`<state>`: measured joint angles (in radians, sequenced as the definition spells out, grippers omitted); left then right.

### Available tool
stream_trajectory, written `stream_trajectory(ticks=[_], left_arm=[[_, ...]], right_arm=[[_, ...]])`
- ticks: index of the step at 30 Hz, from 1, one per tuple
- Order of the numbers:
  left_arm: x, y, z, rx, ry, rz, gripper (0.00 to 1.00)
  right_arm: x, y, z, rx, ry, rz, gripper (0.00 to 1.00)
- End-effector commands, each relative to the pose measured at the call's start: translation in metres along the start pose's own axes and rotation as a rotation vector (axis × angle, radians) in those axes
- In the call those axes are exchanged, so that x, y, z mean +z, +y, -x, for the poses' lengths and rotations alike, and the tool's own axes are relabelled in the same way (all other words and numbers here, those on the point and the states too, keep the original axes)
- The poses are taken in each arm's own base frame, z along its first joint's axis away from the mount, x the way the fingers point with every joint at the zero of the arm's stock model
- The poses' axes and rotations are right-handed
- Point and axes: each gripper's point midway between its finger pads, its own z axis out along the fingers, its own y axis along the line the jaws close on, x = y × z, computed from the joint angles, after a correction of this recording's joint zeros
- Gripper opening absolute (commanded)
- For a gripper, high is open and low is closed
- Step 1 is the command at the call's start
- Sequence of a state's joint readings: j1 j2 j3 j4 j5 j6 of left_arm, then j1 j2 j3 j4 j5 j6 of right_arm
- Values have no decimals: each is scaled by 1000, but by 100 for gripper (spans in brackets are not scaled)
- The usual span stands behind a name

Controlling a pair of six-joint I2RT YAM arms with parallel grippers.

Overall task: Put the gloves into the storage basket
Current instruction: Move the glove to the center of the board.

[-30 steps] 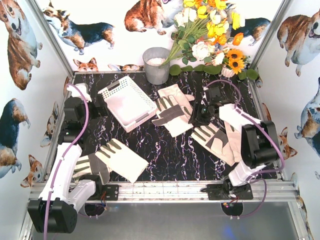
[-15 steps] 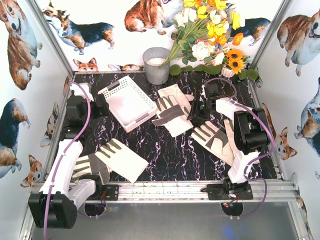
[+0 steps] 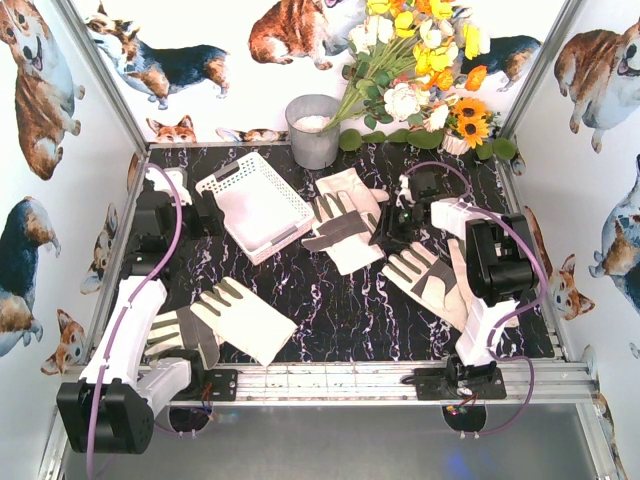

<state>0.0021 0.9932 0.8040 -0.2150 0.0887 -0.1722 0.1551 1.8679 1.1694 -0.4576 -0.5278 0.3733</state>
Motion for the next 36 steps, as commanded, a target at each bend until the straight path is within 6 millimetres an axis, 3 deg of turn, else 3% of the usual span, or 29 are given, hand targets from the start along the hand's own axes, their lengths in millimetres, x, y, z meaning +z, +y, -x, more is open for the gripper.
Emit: stream_trajectory(ticks=[1,9,14,16,22,26,31,36], left_arm=[[-1,-16,8,-16,2,-70,100],[9,-23,-1,-29,35,-111,100],[9,-26,-2,-25,28,-118,100],[9,-30,-4,-23,33,-131,100],[9,-43,-10,6,50,-161,100],[2,-66,-19,21,74,-216,100],[-18,-111,-40,-119,137,-338,96],[-42,-154,-96,-360,266,-456,82]], right_arm=[[5,7,-4,-10,2,61,41],[15,-2,-24,32,21,43,33],[19,4,-32,38,17,61,6],[14,8,-33,36,6,69,0],[-21,38,-37,21,-21,122,0],[-47,62,-50,-41,-20,145,0],[-77,83,-76,-61,-23,178,0],[-85,89,-121,36,36,205,0]])
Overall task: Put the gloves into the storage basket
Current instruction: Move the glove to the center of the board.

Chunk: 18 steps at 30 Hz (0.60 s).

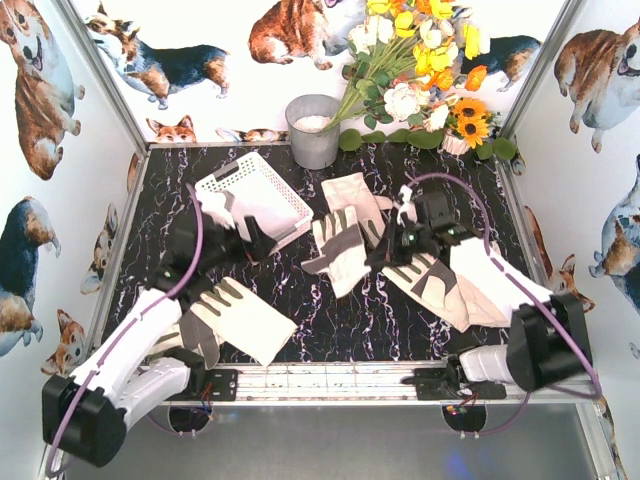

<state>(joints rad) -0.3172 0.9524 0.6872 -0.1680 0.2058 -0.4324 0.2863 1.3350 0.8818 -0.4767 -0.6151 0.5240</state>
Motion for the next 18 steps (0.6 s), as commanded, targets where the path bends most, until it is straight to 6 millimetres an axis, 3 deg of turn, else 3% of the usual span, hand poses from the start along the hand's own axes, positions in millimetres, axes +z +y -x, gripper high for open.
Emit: stream_trajectory(ticks=[1,6,10,18], left_arm=[[0,-36,-49,-274,80,-103,79],[0,-46,-101,-325,147,-62,65],[4,-30,-130,-305,198,58,54],[17,-14,-162,-346,270,133,51]], right_arm=[[-6,4,-46,121,84,-6,0],[-3,-13,-95,183,146,-90,0],[2,-40,-127,196,179,-241,0],[7,-61,-136,233,126,-345,0]])
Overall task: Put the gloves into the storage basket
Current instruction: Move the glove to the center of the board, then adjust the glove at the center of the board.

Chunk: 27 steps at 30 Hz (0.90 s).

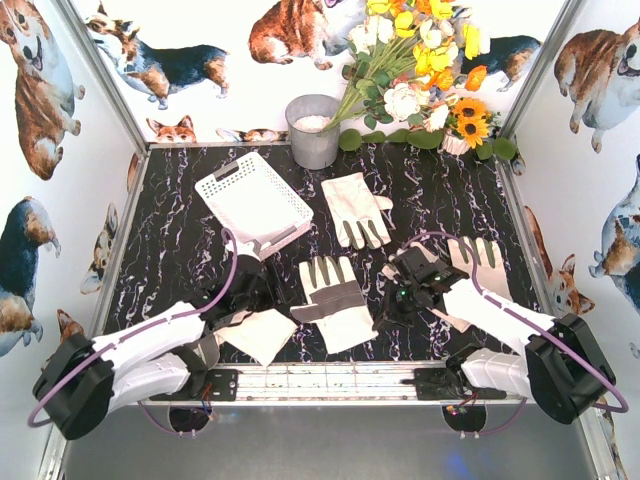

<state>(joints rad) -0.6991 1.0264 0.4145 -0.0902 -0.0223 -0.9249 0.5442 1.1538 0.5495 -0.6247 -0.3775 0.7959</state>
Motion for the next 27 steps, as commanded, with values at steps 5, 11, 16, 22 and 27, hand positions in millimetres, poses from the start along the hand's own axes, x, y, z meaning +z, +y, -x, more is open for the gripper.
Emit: stream_trajectory(ticks=[5,11,16,22,27], left_arm=[[11,8,-11,-46,19,6,50],[18,-4,-30,-41,124,-54,40],[21,-8,-35,-32,155,-59,36],[22,-16,-43,-29,210,-86,32],[22,-23,-48,-21,235,-101,26]], right_arm=[[1,-4,17,47,-109,-36,0],[0,-3,20,45,-122,-42,0],[0,-2,20,51,-123,-40,0],[0,-4,20,62,-126,-48,0],[0,-3,21,58,-128,-44,0]])
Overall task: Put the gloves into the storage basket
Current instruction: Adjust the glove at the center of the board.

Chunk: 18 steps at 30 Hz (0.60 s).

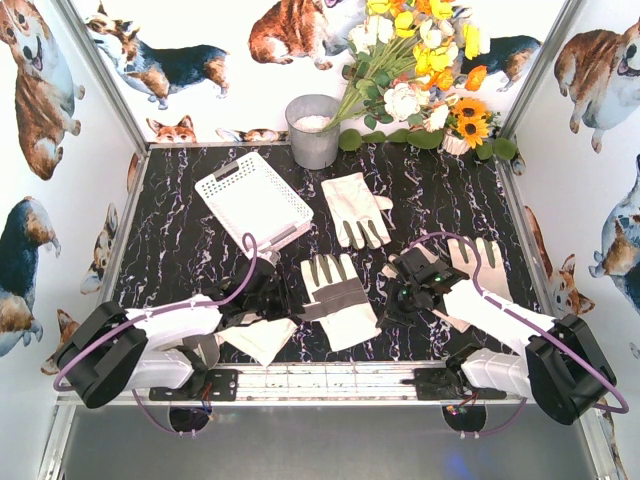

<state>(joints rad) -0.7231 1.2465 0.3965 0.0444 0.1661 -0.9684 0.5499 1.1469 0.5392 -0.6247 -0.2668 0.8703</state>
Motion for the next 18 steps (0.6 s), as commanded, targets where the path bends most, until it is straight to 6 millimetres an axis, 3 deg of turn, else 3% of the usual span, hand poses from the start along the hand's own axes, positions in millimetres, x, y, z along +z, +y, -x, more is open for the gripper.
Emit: stream_trajectory(ticks=[1,7,14,18], left_arm=[[0,-22,3,19,3,-58,20],[-2,-19,16,25,-59,-13,0],[-9,-12,45,54,-183,88,0],[-6,-6,44,72,-167,126,0]], right_arm=[[-3,11,10,-9,-50,37,0],[-6,14,7,-4,-33,48,0],[-5,24,-11,-17,33,66,0],[3,25,-25,-30,81,47,0]])
